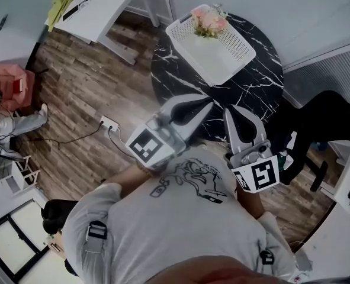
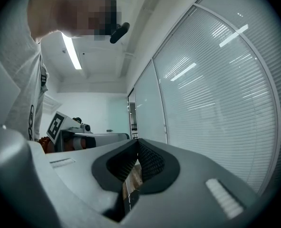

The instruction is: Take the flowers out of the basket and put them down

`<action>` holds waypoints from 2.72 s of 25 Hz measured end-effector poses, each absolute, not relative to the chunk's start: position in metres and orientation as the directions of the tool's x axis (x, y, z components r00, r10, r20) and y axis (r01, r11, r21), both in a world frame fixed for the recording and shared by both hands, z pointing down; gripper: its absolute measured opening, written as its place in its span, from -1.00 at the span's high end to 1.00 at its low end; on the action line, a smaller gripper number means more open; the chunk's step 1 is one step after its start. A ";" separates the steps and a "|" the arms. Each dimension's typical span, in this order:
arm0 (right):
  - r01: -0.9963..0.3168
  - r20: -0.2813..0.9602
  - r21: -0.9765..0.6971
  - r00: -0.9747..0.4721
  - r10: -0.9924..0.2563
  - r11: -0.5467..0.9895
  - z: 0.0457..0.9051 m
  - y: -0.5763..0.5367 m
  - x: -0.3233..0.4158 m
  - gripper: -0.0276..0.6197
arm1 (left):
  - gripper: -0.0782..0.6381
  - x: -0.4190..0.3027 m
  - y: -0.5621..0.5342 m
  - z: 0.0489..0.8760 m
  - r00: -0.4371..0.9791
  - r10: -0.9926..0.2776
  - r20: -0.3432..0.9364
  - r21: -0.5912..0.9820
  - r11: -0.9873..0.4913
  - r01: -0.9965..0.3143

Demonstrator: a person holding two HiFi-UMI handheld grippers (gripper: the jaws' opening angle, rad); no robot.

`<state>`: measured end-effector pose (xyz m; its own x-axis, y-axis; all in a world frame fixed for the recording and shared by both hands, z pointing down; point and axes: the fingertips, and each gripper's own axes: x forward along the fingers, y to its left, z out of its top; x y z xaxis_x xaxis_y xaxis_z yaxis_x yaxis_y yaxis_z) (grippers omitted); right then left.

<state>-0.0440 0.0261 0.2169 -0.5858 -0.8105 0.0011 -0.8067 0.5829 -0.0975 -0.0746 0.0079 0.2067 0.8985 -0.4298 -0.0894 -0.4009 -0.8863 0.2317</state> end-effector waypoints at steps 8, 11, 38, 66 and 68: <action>-0.831 0.012 -0.103 -0.551 -0.834 0.547 0.220 -0.021 -0.059 0.90 | 0.77 -0.090 -0.039 0.211 0.918 -0.390 -0.076 0.232 -0.902 -0.365; -0.838 0.024 -0.105 -0.541 -0.841 0.536 0.225 -0.036 -0.065 0.90 | 0.77 -0.096 -0.054 0.214 0.921 -0.382 -0.076 0.239 -0.904 -0.355; -0.850 0.097 -0.100 -0.526 -0.845 0.517 0.284 -0.108 -0.054 0.90 | 0.77 -0.095 -0.131 0.283 0.935 -0.351 0.047 0.219 -0.910 -0.352; -0.843 0.365 -0.148 -0.533 -0.763 0.518 0.447 -0.235 -0.020 0.27 | 0.40 -0.087 -0.261 0.439 0.872 -0.362 0.331 0.071 -0.911 -0.405; -0.839 0.388 -0.148 -0.537 -0.749 0.524 0.458 -0.242 -0.022 0.21 | 0.33 -0.089 -0.270 0.453 0.861 -0.360 0.359 0.064 -0.911 -0.408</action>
<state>-0.0216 -0.2422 0.4581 -0.5366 -0.7493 0.3881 -0.8388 0.5239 -0.1483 -0.0887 -0.2700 0.4528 0.8609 -0.3602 0.3593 -0.4078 -0.9108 0.0640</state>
